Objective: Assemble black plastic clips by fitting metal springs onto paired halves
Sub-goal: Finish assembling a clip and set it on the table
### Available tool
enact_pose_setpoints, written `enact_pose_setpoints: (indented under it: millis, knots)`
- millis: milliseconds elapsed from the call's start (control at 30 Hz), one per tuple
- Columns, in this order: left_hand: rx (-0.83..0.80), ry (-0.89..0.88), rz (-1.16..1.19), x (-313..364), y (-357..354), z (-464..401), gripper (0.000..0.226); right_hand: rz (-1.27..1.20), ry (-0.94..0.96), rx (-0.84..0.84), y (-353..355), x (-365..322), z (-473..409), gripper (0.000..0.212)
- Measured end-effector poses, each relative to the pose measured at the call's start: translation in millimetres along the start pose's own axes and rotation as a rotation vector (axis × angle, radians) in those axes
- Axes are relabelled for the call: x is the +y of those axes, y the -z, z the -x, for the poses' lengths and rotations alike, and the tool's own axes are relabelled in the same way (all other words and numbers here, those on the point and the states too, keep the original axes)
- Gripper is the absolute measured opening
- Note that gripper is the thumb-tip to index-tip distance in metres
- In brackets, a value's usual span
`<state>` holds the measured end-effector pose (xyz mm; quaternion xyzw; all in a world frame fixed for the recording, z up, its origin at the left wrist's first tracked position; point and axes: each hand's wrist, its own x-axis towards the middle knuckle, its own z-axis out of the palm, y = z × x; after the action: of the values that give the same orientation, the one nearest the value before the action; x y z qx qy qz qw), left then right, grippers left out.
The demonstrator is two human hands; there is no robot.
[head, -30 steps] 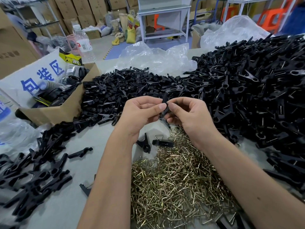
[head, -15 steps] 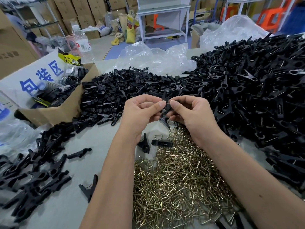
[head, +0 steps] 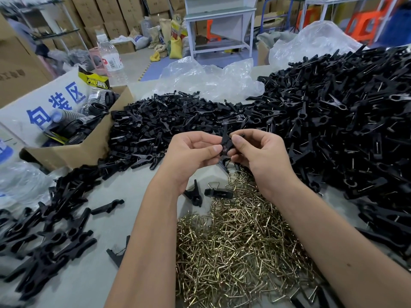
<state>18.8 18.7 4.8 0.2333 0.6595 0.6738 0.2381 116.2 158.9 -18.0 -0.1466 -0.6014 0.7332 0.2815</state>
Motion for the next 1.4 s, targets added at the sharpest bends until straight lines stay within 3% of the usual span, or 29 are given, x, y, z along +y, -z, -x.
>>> enact_pose_setpoints:
  millis: [567,800,933,1000,1067,1100,1167,1233,1400]
  knots:
    - [0.004,-0.019,-0.066,-4.2,-2.4,-2.9,0.013,0.084,0.051,0.005,2.0,-1.9,-0.1,0.008]
    - [-0.024,-0.239,-0.305,-1.5,-0.4,1.3,0.039,0.041,0.048,0.001,2.2,-3.4,1.0,0.008]
    - [0.004,-0.29,-0.302,-1.9,7.4,-0.4,0.035,-0.004,0.023,-0.042,1.5,-5.5,0.6,0.006]
    - [0.057,-0.289,-0.316,-4.3,15.4,-2.0,0.03,0.03,0.025,-0.042,0.1,-4.6,2.0,0.018]
    - [0.165,-0.291,-0.329,-7.6,24.6,-5.3,0.023,0.242,0.102,-0.06,-0.2,-3.1,4.3,0.019]
    - [0.214,-0.294,-0.312,-8.5,29.5,-6.9,0.022,0.467,0.184,-0.113,0.2,-2.7,5.1,0.013]
    - [0.277,-0.303,-0.239,-9.6,38.4,-8.8,0.02,0.939,0.314,-0.3,-1.9,-2.1,9.3,0.009]
    - [0.305,-0.326,-0.179,-9.8,44.0,-9.3,0.019,1.258,0.341,-0.449,-6.9,0.7,13.7,0.019]
    - [0.31,-0.351,-0.142,-10.1,42.2,-9.6,0.018,1.326,0.253,-0.553,-13.1,-4.0,15.0,0.011]
